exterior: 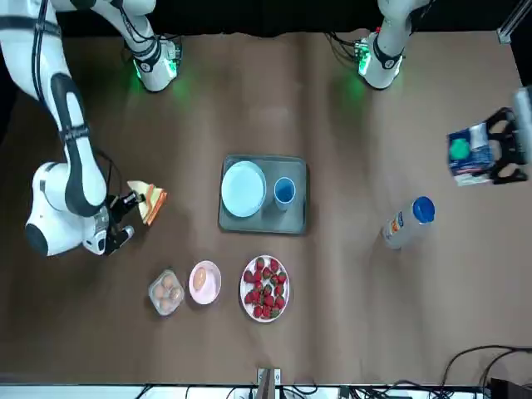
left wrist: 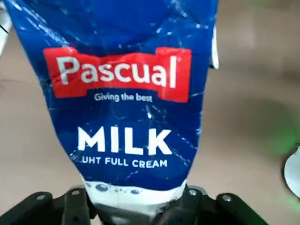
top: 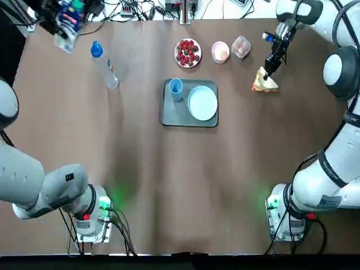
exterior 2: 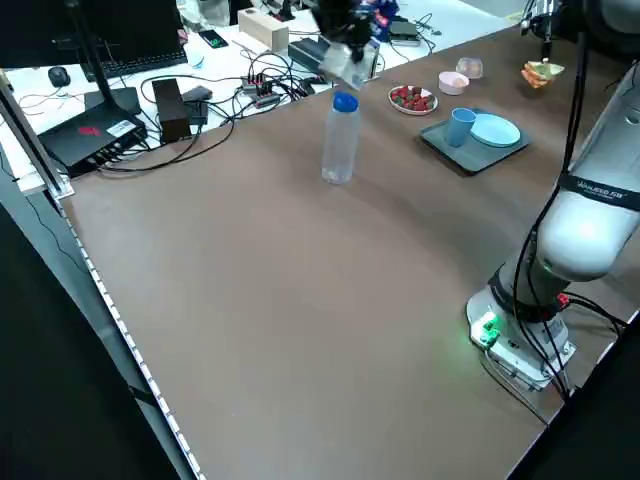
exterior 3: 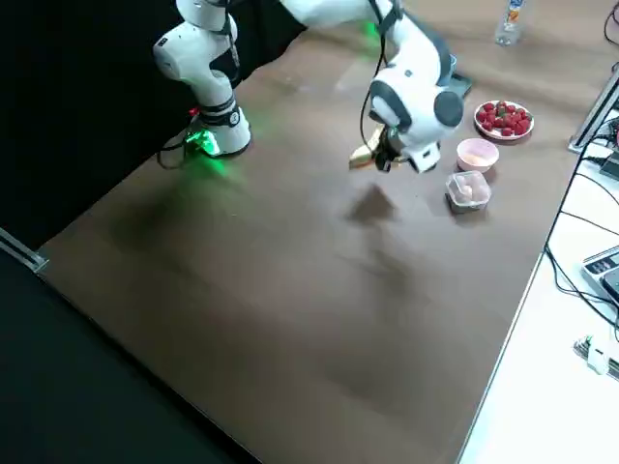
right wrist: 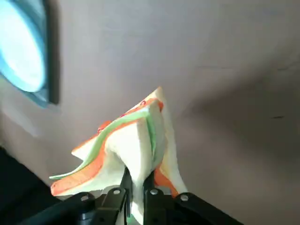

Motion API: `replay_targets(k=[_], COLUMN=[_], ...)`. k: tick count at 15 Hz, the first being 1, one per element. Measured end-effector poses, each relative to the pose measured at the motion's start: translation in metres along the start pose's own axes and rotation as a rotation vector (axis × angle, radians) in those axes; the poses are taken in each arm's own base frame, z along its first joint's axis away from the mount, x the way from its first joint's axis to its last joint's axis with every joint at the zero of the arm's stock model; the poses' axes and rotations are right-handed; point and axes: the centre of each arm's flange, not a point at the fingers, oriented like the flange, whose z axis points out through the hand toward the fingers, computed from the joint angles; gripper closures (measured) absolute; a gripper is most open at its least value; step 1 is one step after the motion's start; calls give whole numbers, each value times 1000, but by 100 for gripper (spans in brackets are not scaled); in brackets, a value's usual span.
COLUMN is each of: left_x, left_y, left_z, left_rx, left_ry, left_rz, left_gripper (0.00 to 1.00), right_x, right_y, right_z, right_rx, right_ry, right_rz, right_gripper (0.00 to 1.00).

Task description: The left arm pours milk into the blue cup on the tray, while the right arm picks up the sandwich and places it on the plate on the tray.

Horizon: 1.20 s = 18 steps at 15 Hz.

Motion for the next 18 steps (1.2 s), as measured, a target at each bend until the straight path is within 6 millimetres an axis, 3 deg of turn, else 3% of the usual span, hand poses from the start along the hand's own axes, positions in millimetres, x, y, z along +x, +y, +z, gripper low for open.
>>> replay_targets(k=[1, 5, 8, 10, 12, 15, 18], left_x=[46, 127, 172, 204, 238, 275, 301], left_y=[5, 19, 33, 44, 55, 67, 72], left_z=[33, 100, 139, 169, 201, 250, 286], left_rx=[-7, 10, 48, 75, 101, 167, 183], left_ry=[-99, -311, -408, -435, -476, -578, -600], left_rz=[-40, -78, -97, -99, -94, -99, -101], left_gripper=[42, 43, 44, 43, 42, 42, 42], right_x=[10, 53, 74, 82, 90, 110, 130], right_y=[-52, -195, -266, -291, -302, -308, -302], right_z=[-8, 19, 45, 58, 72, 110, 143], right_rx=[4, -19, -43, -32, -6, 8, -5], right_ry=[1, 5, 52, 78, 93, 105, 145], right_rz=[48, 163, 221, 256, 299, 358, 386], right_gripper=[87, 87, 87, 87, 87, 87, 87])
